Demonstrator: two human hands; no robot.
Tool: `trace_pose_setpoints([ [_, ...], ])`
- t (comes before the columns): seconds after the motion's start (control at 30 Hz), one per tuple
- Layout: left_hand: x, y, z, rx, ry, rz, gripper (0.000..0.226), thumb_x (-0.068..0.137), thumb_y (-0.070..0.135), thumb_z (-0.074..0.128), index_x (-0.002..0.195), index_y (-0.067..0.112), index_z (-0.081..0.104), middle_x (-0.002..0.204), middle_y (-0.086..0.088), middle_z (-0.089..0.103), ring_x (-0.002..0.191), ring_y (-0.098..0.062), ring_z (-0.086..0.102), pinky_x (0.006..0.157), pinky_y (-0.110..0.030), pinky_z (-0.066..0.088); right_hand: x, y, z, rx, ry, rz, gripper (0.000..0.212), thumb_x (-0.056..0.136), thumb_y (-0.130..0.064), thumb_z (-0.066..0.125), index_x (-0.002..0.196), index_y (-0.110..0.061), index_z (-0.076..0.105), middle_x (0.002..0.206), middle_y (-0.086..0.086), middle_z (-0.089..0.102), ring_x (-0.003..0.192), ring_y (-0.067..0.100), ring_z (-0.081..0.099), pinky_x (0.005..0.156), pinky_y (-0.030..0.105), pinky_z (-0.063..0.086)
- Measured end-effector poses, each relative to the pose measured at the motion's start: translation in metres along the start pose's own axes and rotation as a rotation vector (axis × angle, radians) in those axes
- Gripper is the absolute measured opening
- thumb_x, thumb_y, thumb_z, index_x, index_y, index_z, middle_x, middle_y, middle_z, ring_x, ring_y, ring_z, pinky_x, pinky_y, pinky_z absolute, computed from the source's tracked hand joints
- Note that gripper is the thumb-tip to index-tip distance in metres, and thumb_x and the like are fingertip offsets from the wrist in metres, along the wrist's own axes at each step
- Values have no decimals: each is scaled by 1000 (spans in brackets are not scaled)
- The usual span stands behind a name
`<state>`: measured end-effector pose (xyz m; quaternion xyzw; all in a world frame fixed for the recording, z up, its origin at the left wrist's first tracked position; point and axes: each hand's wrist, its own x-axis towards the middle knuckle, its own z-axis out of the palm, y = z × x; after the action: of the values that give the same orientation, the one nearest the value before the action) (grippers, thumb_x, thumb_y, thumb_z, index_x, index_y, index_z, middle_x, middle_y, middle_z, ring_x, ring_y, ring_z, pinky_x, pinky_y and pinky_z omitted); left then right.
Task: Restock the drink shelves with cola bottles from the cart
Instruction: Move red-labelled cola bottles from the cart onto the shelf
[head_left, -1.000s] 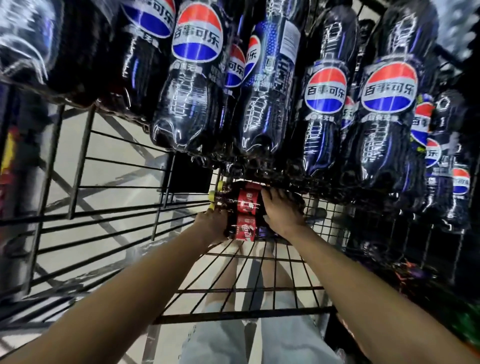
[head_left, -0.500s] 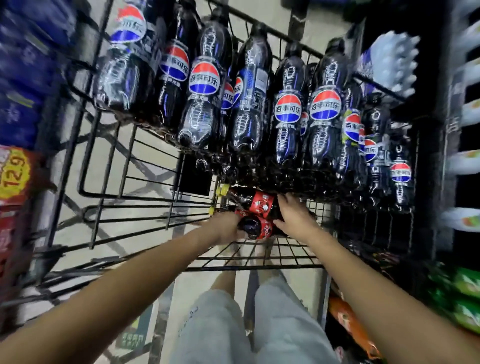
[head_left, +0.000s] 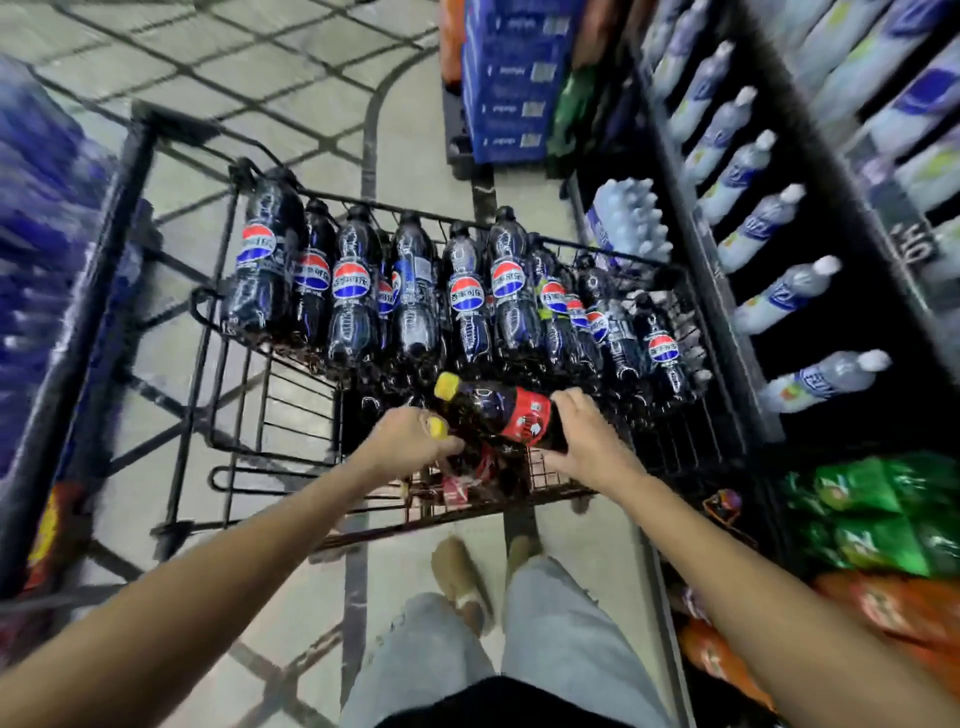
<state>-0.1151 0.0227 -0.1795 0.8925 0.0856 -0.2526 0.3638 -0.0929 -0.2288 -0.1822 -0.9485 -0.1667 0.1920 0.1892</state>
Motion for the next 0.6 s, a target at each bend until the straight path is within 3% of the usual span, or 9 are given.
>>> trace_pose_setpoints([
  [0.1,-13,26,-13,-96,68,93,30,79,28,76,61,13,58,44,12,48,38,1,39,42,-15,31,-19,-9,-20,92,98,28,58,79,-25,74,126,-8,44,117,5,44,110,19,44,92,28,39],
  [0.2,-30,53,-26,-121,187,214,27,81,30,75,72,8,62,57,7,54,48,-2,45,46,-14,33,-38,-18,-38,170,175,74,52,77,-31,73,118,-12,48,108,1,46,99,18,49,84,32,45],
  [0.33,-55,93,-40,-210,374,313,30,87,31,69,69,14,51,61,5,51,55,-7,44,56,-29,34,-69,-25,-51,305,269,153,46,75,-33,73,112,-15,51,105,-2,50,94,16,53,78,31,44],
  [0.4,-71,110,-43,-273,410,356,35,90,29,65,64,10,51,56,6,47,51,-5,40,54,-26,33,-90,-28,-54,385,287,207,42,76,-32,73,106,-17,49,102,-1,54,90,18,55,75,32,45],
  [0.5,-100,128,-38,-375,462,360,37,92,29,61,76,-5,61,62,-2,53,57,-11,44,51,-16,33,-124,-30,-52,504,280,279,37,78,-33,70,104,-17,47,94,0,57,84,17,57,71,35,47],
  [0.6,-125,138,-25,-540,500,322,35,92,27,59,77,-5,63,66,-3,58,54,-7,47,48,-13,34,-160,-28,-40,636,307,297,35,82,-29,67,106,-16,47,90,-6,55,78,5,53,61,22,39],
])
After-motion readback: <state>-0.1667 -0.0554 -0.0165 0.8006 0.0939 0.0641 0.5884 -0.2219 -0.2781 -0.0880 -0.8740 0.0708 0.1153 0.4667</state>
